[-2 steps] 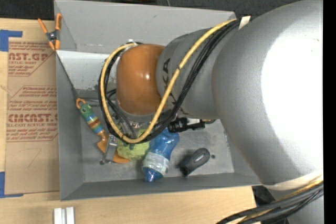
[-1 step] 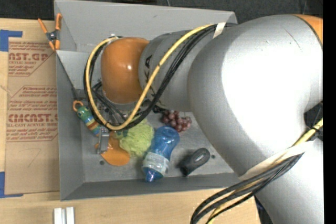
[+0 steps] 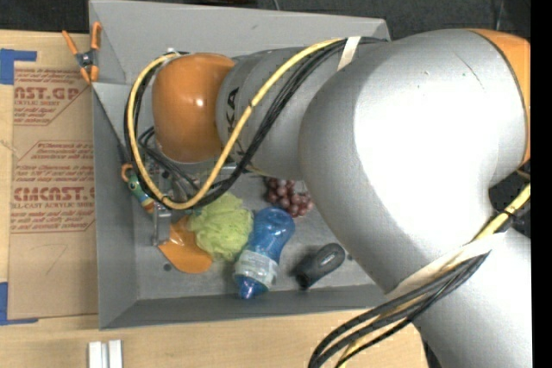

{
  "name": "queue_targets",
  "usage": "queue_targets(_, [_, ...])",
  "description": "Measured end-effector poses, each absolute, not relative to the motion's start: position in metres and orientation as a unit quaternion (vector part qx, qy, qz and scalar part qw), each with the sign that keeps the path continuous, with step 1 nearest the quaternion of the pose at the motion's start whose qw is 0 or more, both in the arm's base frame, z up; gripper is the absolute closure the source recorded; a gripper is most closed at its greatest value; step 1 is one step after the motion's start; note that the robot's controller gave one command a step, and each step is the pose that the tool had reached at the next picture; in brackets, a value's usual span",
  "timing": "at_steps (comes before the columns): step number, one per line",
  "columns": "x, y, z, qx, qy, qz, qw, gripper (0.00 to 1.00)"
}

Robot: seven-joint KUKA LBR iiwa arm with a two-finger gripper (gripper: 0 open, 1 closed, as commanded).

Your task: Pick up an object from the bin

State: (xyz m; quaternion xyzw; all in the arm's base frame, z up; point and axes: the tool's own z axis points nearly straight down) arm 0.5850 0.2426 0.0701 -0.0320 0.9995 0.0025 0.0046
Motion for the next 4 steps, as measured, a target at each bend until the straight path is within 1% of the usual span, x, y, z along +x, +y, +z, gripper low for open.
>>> queue_targets(1, [0.592,0.244,0.072,-0.211,0.978,-0.001,0.001,1.00])
queue_targets(3, [0.592,0.244,0.072,-0.210,0.978,0.000,0.001,1.00])
queue_targets(4, [0.591,0.244,0.084,-0.210,0.978,0.000,0.000,1.00])
